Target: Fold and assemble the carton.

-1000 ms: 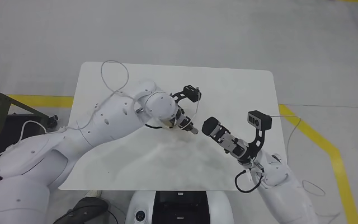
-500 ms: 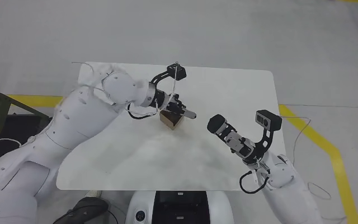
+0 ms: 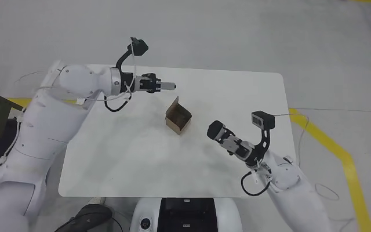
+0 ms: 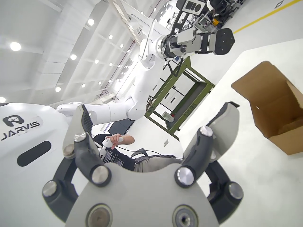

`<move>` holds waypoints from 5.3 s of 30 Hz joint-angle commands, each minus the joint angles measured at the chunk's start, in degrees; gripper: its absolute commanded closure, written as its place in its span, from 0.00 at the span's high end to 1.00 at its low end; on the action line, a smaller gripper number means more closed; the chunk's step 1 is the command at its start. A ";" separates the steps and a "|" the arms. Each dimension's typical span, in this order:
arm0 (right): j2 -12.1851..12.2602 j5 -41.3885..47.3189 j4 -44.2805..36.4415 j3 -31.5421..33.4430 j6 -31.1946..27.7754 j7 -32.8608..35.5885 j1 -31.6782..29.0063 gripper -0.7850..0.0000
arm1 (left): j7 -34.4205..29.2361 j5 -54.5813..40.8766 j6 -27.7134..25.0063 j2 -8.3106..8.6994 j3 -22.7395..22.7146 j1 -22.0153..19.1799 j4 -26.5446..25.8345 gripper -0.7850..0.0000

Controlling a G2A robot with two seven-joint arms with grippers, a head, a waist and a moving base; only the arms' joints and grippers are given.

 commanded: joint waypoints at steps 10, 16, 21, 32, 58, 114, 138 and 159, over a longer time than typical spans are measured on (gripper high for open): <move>-1.21 -9.44 4.92 -6.73 8.30 2.70 9.60 1.00 | -3.79 1.21 3.50 1.65 -6.13 2.17 5.95 1.00; -2.16 -17.03 5.88 -10.85 11.07 3.85 15.91 1.00 | -5.67 -0.95 3.41 2.38 -9.53 3.41 8.00 1.00; -2.83 -23.78 6.31 -13.65 13.06 4.13 19.72 1.00 | -7.95 -3.91 2.90 2.80 -11.46 4.77 8.34 1.00; -3.36 -27.17 7.00 -15.16 11.52 2.23 21.86 1.00 | -9.17 -5.89 2.36 2.94 -12.23 5.41 8.64 1.00; -4.42 -42.75 6.48 -19.93 20.21 12.01 31.99 0.00 | -9.17 -5.89 2.36 2.94 -12.23 5.41 8.64 1.00; -16.41 -60.74 24.26 -38.02 27.97 26.07 52.89 0.00 | -9.17 -5.89 2.36 2.94 -12.23 5.41 8.64 1.00; -16.93 -60.25 23.53 -39.01 18.34 25.73 49.72 0.00 | -9.17 -5.89 2.36 2.94 -12.23 5.41 8.64 1.00; -21.52 -61.71 23.59 -41.05 29.63 25.71 52.20 0.00 | -9.17 -5.89 2.36 2.94 -12.23 5.41 8.64 1.00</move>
